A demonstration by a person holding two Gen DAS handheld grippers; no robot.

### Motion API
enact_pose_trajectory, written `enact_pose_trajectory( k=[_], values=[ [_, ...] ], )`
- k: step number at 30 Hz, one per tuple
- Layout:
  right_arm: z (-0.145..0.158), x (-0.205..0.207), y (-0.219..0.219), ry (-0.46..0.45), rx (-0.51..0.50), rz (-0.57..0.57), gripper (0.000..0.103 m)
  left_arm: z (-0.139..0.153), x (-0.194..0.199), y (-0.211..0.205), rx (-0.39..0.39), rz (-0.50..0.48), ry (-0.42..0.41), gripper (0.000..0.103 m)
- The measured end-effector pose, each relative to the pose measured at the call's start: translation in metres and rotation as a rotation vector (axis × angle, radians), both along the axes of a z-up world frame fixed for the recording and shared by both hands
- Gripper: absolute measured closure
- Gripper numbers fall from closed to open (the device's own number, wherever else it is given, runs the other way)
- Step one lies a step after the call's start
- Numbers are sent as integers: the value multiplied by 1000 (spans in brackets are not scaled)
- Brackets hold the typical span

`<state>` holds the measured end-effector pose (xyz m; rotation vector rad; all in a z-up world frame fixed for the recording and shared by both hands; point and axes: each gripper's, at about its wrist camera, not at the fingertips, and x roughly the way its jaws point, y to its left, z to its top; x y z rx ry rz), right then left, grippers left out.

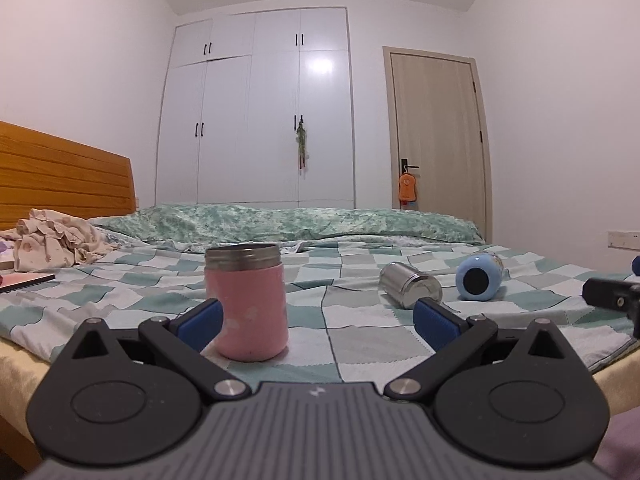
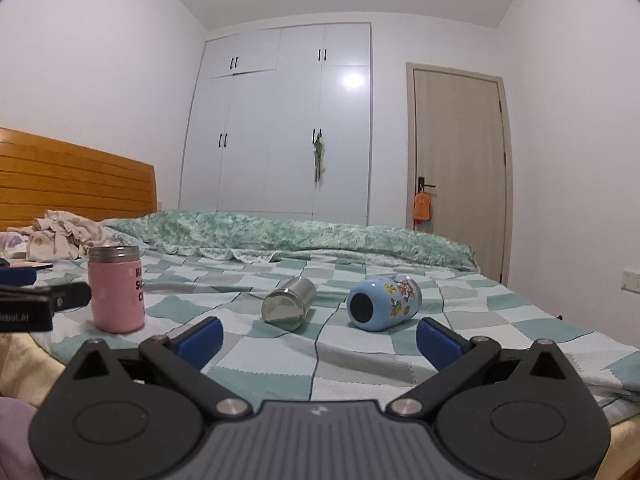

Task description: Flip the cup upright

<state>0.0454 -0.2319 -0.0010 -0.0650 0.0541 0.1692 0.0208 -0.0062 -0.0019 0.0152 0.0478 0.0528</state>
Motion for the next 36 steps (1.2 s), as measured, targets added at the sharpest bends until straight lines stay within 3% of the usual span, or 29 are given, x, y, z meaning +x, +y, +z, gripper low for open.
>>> enact_pose_trajectory(
  k=[8, 36],
  values=[
    [0, -12, 1, -62, -6, -12, 0, -1, -10, -6, 30, -12, -59, 0],
    [-3, -19, 5, -83, -25, -10, 0, -3, -13, -5, 25, -18, -72, 0]
  ],
)
